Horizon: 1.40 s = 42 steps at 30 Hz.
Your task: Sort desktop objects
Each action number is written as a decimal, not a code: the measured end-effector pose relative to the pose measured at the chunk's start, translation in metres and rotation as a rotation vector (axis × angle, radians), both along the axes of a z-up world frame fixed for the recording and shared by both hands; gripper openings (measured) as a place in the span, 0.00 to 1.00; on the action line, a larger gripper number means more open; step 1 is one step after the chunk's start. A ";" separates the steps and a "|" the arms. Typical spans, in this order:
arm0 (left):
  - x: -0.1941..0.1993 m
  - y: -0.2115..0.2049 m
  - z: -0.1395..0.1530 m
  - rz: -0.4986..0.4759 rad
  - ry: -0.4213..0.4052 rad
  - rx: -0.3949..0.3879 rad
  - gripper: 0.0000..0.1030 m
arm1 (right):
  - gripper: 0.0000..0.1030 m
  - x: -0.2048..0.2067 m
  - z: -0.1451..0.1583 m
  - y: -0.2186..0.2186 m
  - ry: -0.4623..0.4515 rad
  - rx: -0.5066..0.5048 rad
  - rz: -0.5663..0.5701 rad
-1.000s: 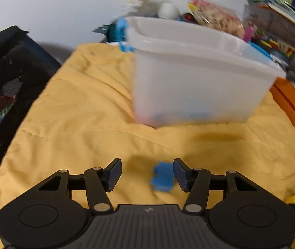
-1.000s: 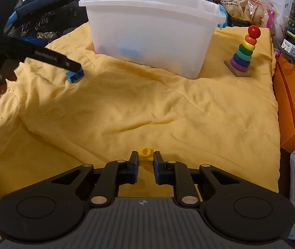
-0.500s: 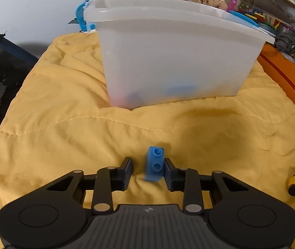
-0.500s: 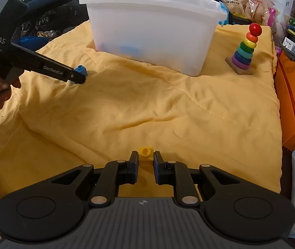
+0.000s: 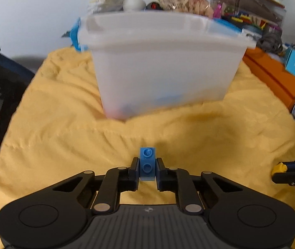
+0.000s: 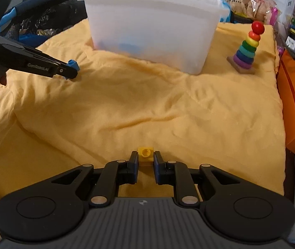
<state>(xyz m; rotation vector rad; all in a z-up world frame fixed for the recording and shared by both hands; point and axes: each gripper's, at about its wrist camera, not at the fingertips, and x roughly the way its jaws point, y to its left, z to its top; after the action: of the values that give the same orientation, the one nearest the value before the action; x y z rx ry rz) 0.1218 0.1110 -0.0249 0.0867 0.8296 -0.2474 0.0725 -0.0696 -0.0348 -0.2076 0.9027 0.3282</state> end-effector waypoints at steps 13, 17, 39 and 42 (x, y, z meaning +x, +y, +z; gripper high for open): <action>0.055 -0.022 0.090 -0.019 -0.167 -0.007 0.17 | 0.17 0.081 0.097 0.013 -0.271 0.058 0.025; 0.069 -0.031 0.107 -0.024 -0.162 -0.035 0.17 | 0.17 0.115 0.121 0.021 -0.333 0.068 0.013; 0.141 -0.050 0.106 0.061 -0.148 0.072 0.52 | 0.45 0.182 0.111 0.033 -0.237 0.069 -0.011; 0.139 -0.049 0.105 0.082 -0.157 0.095 0.64 | 0.46 0.178 0.118 0.033 -0.258 0.063 -0.008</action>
<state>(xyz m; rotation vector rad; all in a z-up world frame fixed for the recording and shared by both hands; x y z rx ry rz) 0.2606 0.0620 0.0796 0.1589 0.6873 -0.1226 0.2501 -0.0368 0.0828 -0.1829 0.6374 0.3138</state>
